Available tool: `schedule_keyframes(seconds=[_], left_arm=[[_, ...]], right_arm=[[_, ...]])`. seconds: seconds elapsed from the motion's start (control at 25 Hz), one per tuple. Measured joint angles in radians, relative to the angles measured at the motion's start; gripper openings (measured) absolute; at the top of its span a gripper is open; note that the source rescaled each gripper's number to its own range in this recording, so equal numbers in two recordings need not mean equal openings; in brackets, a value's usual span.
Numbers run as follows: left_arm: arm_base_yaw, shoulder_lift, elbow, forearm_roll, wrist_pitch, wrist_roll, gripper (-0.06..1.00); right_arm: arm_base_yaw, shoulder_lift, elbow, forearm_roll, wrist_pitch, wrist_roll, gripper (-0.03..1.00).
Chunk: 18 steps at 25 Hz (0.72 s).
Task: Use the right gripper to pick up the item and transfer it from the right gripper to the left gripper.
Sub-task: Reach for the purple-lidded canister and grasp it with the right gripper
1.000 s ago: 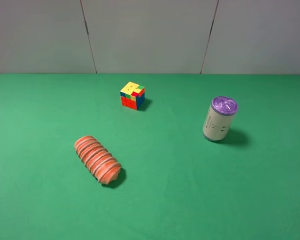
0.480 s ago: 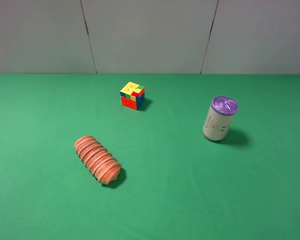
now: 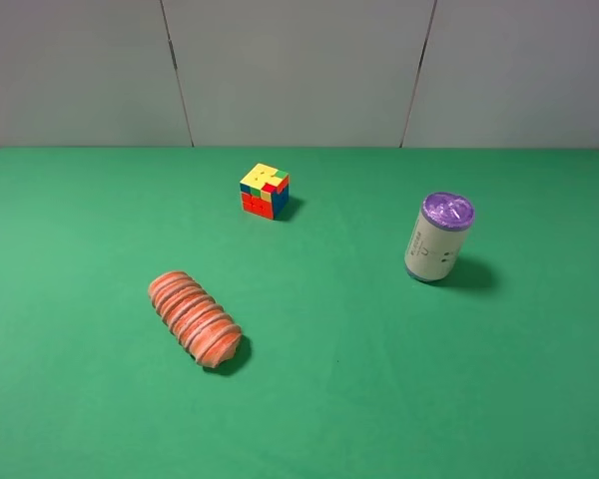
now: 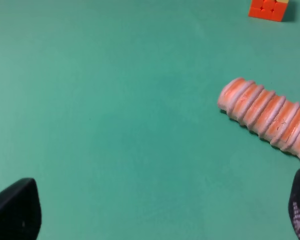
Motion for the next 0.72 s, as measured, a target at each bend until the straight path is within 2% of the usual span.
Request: schedule_keyframes(seconds=[0.28,0.56,0.72], left_arm=[[0.0,0.0,0.0,0.0,0.0,0.0,0.97],[0.0,0.0,0.0,0.0,0.0,0.0,0.97],[0.0,0.0,0.0,0.0,0.0,0.0,0.97]], right_arm=[[0.0,0.368,-0.184,-0.027,0.0,-0.01,1.0],[-0.001,0.74,-0.357,-0.032,-0.003,-0.107,1.0],[-0.001,0.913,-0.451,-0.027,-0.005,-0.126,1.0]])
